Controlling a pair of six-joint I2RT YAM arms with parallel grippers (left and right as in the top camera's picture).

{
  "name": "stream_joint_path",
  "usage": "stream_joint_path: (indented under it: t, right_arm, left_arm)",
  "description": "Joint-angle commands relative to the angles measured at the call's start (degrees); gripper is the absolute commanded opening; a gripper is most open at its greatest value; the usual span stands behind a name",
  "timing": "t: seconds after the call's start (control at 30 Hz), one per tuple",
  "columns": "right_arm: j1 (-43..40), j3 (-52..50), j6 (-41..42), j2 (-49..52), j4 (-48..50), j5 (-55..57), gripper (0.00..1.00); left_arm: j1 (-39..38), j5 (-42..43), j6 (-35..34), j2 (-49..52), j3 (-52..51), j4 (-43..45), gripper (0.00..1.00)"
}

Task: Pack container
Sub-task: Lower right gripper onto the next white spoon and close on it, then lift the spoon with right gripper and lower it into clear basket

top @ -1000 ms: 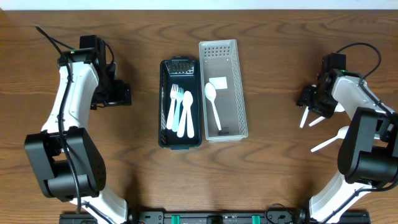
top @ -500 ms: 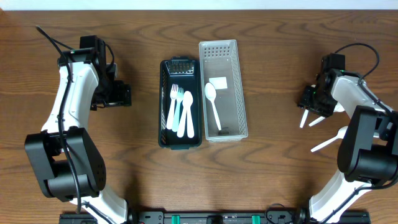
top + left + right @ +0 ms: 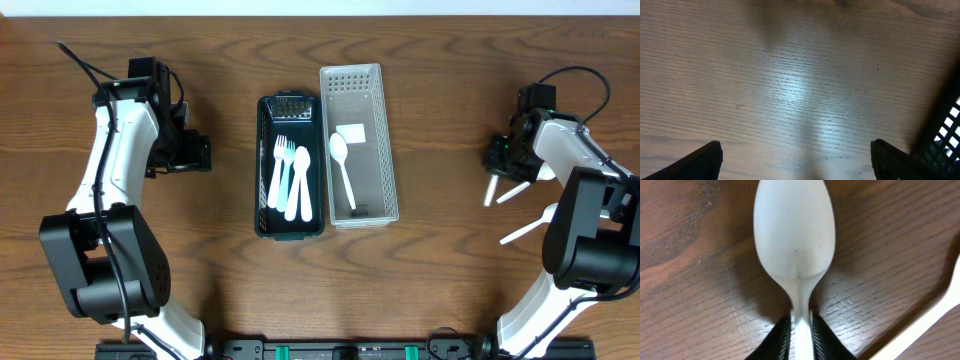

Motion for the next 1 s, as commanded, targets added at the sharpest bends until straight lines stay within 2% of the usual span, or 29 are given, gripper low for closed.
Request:
stream_joint_path:
  t: [0.0, 0.13, 0.27, 0.43, 0.7, 0.8, 0.97]
  right_arm:
    - [0.2, -2.0, -0.1, 4.5, -0.4, -3.1, 0.16]
    - [1.0, -1.7, -0.1, 4.5, -0.6, -3.3, 0.06]
    - [2.7, 1.2, -0.1, 4.1, -3.1, -3.6, 0.06]
    - [7.0, 9.9, -1.5, 0.8, -9.4, -3.7, 0.06]
    - [19.3, 29.2, -4.3, -5.6, -17.9, -3.7, 0.06]
    - [24.5, 32.3, -4.2, -5.8, -18.4, -5.2, 0.06]
    - [33.0, 31.5, -3.6, -4.3, -17.8, -5.3, 0.06]
  left_arm:
    - [0.3, -0.2, 0.8, 0.0, 0.1, -0.2, 0.87]
    - [0.3, -0.2, 0.8, 0.0, 0.1, -0.2, 0.87]
    - [0.3, -0.2, 0.8, 0.0, 0.1, -0.2, 0.87]
    - [0.3, -0.2, 0.8, 0.0, 0.1, -0.1, 0.87]
    - [0.3, -0.2, 0.8, 0.0, 0.1, -0.1, 0.87]
    - [0.3, -0.2, 0.8, 0.0, 0.1, -0.1, 0.87]
    - [0.3, -0.2, 0.7, 0.0, 0.1, 0.0, 0.87]
